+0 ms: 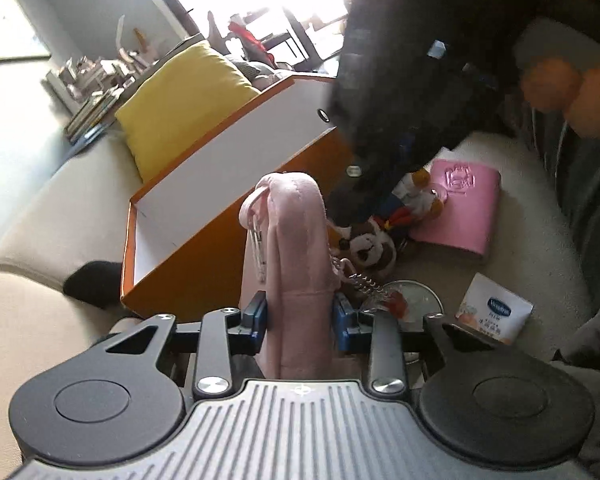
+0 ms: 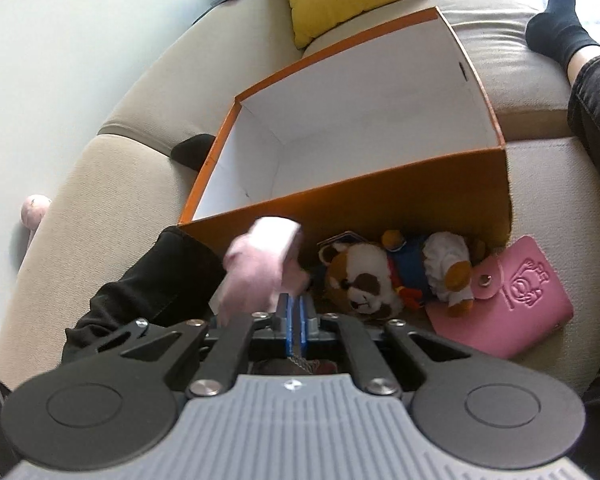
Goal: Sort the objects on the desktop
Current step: 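Grasp the pink card wallet with the right gripper while the left gripper holds the pouch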
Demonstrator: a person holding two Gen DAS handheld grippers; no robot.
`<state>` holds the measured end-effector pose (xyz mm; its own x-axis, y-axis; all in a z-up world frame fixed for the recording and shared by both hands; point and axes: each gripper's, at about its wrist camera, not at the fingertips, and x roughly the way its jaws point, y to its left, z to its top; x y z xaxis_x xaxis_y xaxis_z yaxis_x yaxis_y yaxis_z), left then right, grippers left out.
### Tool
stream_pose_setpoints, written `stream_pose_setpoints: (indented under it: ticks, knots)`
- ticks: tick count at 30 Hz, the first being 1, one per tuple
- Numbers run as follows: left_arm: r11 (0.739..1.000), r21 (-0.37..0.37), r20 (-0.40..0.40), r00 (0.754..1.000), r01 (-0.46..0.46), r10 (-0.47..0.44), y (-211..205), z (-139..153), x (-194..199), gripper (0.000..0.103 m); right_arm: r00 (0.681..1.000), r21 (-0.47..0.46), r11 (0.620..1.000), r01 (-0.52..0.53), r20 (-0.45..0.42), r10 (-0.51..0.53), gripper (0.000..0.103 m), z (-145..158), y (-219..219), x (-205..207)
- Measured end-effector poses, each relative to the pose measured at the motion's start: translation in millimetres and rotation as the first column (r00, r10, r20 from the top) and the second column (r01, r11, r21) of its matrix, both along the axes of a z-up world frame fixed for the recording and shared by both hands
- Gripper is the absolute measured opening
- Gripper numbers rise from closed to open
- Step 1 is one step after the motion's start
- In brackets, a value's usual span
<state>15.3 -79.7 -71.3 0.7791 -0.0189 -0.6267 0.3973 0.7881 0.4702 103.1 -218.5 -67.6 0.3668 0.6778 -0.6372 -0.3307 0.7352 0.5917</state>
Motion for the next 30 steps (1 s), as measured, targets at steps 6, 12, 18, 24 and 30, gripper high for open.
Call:
stream_pose_setpoints:
  ticks: [6, 12, 18, 24, 30]
  knots:
    - [0.98, -0.185, -0.07, 0.995, -0.077, 0.065, 23, 17, 19, 0.03, 0.994, -0.082, 0.991, 0.102, -0.029, -0.105, 0.024, -10, -33, 3]
    - [0.947, -0.3, -0.115, 0.99, -0.118, 0.087, 35, 32, 27, 0.029, 0.969, -0.257, 0.941, 0.219, -0.058, -0.241, 0.041, -35, -60, 12]
    - [0.918, -0.37, -0.167, 0.982, -0.145, 0.088, 45, 39, 32, 0.029, 0.989, -0.37, 0.922, 0.112, -0.047, -0.139, 0.06, -40, -58, 41]
    - [0.905, -0.398, -0.194, 0.978, -0.151, 0.078, 44, 42, 34, 0.029, 0.996, -0.519, 0.85, -0.085, -0.063, 0.061, 0.074, -52, -41, 72]
    - [0.893, -0.416, -0.211, 0.973, -0.173, 0.09, 45, 42, 36, 0.029, 0.995, -0.503, 0.862, -0.066, -0.098, 0.019, 0.074, -52, -50, 72]
